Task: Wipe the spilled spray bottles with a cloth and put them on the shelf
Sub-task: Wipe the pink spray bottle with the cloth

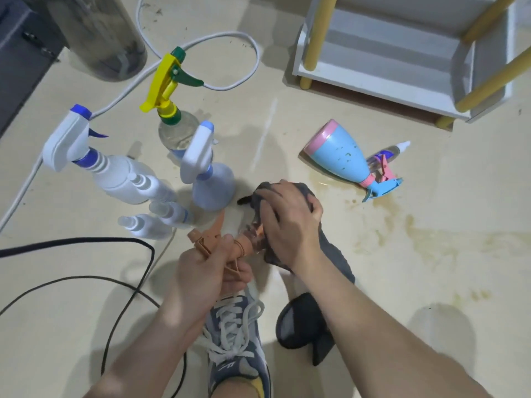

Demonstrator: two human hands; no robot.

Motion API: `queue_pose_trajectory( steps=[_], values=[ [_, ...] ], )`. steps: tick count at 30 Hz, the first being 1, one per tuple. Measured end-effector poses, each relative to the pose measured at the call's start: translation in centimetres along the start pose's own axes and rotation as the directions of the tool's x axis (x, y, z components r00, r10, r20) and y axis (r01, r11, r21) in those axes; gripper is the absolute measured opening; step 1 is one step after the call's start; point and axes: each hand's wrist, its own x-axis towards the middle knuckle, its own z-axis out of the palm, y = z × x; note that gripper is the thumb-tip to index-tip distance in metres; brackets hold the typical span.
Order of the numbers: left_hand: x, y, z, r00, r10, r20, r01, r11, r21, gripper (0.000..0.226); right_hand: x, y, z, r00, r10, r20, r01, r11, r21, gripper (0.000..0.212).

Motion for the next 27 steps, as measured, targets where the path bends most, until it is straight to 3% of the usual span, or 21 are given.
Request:
queue_pose_trajectory(
  steps=[2, 4, 6, 9, 11, 13, 14, 16, 18, 19, 20, 21, 23, 25, 27],
  values=[
    [0.1, 0.5, 0.1, 1.0, 0.011, 0.0, -0.011, 1.0, 0.015, 0.037, 2.2, 1.6, -0.2, 0.952, 0.276, 0.136, -0.293, 0.947, 0.13, 0.038],
    [0.3, 1.0, 0.0, 1.0, 0.011, -0.014, -0.01, 0.999, 0.03, 0.036, 2.1, 2.3, -0.2, 0.921, 0.362, 0.147, -0.389, 0.887, 0.248, 0.036],
    [0.5, 1.2, -0.4, 0.999, 0.002, -0.04, -0.001, 0.999, 0.048, 0.036, -0.6, 1.5, 0.2, 0.952, 0.301, 0.061, -0.307, 0.942, 0.133, 0.035],
    [0.2, 0.9, -1.1, 0.999, 0.035, -0.028, -0.031, 0.987, 0.159, 0.038, -6.4, -1.0, 1.1, 1.0, 0.012, 0.016, -0.01, 0.993, -0.119, 0.046],
    [-0.5, 0.4, -1.1, 0.998, 0.066, -0.011, -0.061, 0.973, 0.224, 0.039, -7.0, -0.5, 0.5, 0.991, -0.123, 0.055, 0.128, 0.986, -0.11, 0.045],
    [-1.0, 0.0, -0.7, 0.996, 0.092, 0.005, -0.09, 0.959, 0.269, 0.037, -4.9, 0.8, -0.6, 0.989, -0.127, 0.074, 0.131, 0.99, -0.053, 0.037],
    [-1.1, -0.2, -0.5, 0.994, 0.111, 0.007, -0.108, 0.949, 0.298, 0.036, -3.5, 1.4, -0.9, 0.993, -0.081, 0.086, 0.082, 0.996, -0.015, 0.032],
    [-1.0, -0.2, -0.2, 0.988, 0.156, 0.003, -0.147, 0.922, 0.359, 0.039, -0.1, 2.3, -1.2, 0.979, 0.141, 0.149, -0.149, 0.988, 0.042, 0.029],
    [-1.0, -0.1, 0.0, 0.98, 0.197, 0.013, -0.185, 0.894, 0.407, 0.033, 2.4, 3.0, -1.8, 0.84, 0.464, 0.282, -0.521, 0.835, 0.178, 0.038],
    [-1.2, 0.0, 0.1, 0.976, 0.216, 0.022, -0.204, 0.881, 0.427, 0.027, 2.8, 3.2, -1.9, 0.776, 0.546, 0.316, -0.616, 0.762, 0.199, 0.039],
    [-1.3, 0.0, 0.2, 0.974, 0.227, 0.026, -0.215, 0.873, 0.438, 0.023, 2.6, 3.0, -2.0, 0.764, 0.573, 0.297, -0.635, 0.749, 0.189, 0.037],
    [-1.4, 0.2, 0.2, 0.973, 0.227, 0.027, -0.217, 0.876, 0.431, 0.022, 1.7, 2.3, -2.0, 0.818, 0.532, 0.218, -0.566, 0.811, 0.145, 0.035],
    [-1.2, 0.5, 0.2, 0.974, 0.223, 0.051, -0.223, 0.88, 0.419, 0.021, -1.6, -0.6, -1.2, 0.962, 0.272, 0.025, -0.273, 0.96, 0.059, 0.032],
    [-0.8, 1.1, 0.0, 0.966, 0.243, 0.092, -0.257, 0.842, 0.474, 0.028, -5.2, -3.6, -0.1, 0.994, 0.108, -0.004, -0.107, 0.985, 0.138, 0.037],
    [-0.6, 1.6, 0.0, 0.959, 0.255, 0.121, -0.281, 0.83, 0.483, 0.031, -7.4, -5.2, 0.1, 0.992, 0.128, 0.016, -0.126, 0.944, 0.305, 0.043]
  ],
)
